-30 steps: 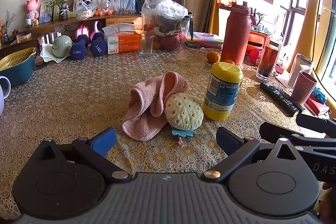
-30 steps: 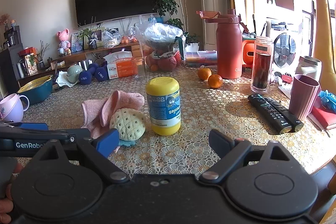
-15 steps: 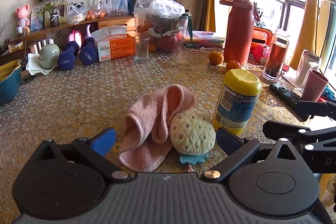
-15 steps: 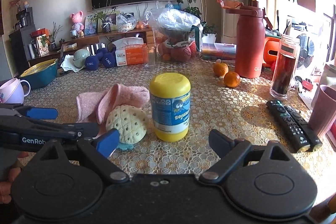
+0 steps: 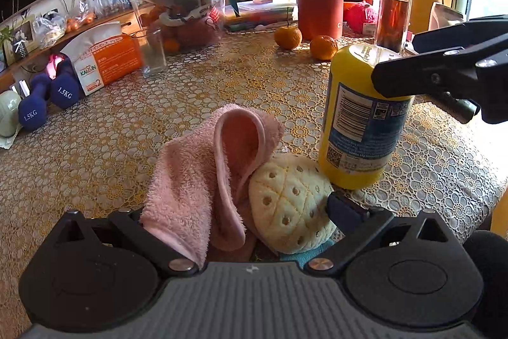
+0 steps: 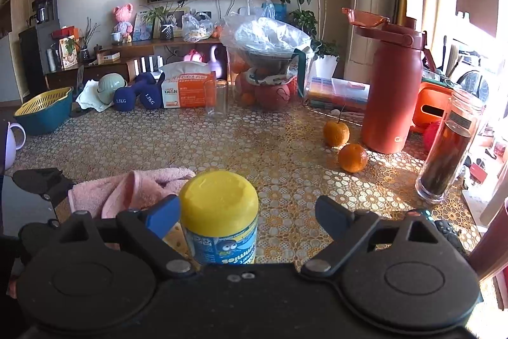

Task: Organize objects
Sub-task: 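Move the right tool toward the yellow-capped jar while the left tool approaches the pink towel, then close the right tool on the jar while the left tool grasps the towel and green plush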

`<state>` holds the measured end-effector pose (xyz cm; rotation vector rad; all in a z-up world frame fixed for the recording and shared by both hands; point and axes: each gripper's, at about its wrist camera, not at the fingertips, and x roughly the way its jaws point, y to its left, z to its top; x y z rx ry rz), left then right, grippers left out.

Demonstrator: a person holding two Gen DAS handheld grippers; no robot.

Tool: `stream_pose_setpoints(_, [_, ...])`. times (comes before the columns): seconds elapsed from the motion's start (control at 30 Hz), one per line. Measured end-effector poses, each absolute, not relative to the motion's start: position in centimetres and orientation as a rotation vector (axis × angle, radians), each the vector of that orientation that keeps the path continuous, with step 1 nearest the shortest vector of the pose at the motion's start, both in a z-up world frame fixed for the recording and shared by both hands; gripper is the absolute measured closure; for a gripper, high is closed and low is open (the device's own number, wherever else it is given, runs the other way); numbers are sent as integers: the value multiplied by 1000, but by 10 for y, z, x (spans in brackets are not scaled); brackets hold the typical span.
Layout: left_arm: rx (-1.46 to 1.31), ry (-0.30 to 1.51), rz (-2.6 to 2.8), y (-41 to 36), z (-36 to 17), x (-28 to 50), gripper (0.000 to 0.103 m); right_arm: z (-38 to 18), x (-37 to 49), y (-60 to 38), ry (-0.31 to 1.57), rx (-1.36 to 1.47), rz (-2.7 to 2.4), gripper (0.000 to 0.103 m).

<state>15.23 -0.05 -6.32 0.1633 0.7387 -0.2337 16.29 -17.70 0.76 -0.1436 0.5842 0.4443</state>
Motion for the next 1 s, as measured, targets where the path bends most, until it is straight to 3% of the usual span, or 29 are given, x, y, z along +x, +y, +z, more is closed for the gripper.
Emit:
stream_pose_setpoints(0.2, [196, 721, -231, -12, -67, 156, 0, 7, 167, -164, 596, -207, 485, 12])
stream_pose_setpoints(0.3, [184, 708, -243, -15, -65, 153, 13, 8, 168, -159, 588, -232, 493, 13])
stream_pose_setpoints(0.47, [222, 677, -251, -25, -61, 144, 50, 9, 169, -158, 592, -250, 502, 15])
stream_pose_setpoints(0.7, [173, 670, -208, -18, -53, 142, 59, 8, 173, -160, 609, -236, 500, 18])
stream_pose_setpoints(0.87, [82, 642, -179, 4, -29, 134, 60, 8, 176, -164, 636, -213, 519, 37])
stream_pose_setpoints(1.0, [38, 620, -166, 19, -5, 128, 60, 7, 173, -165, 624, -225, 536, 41])
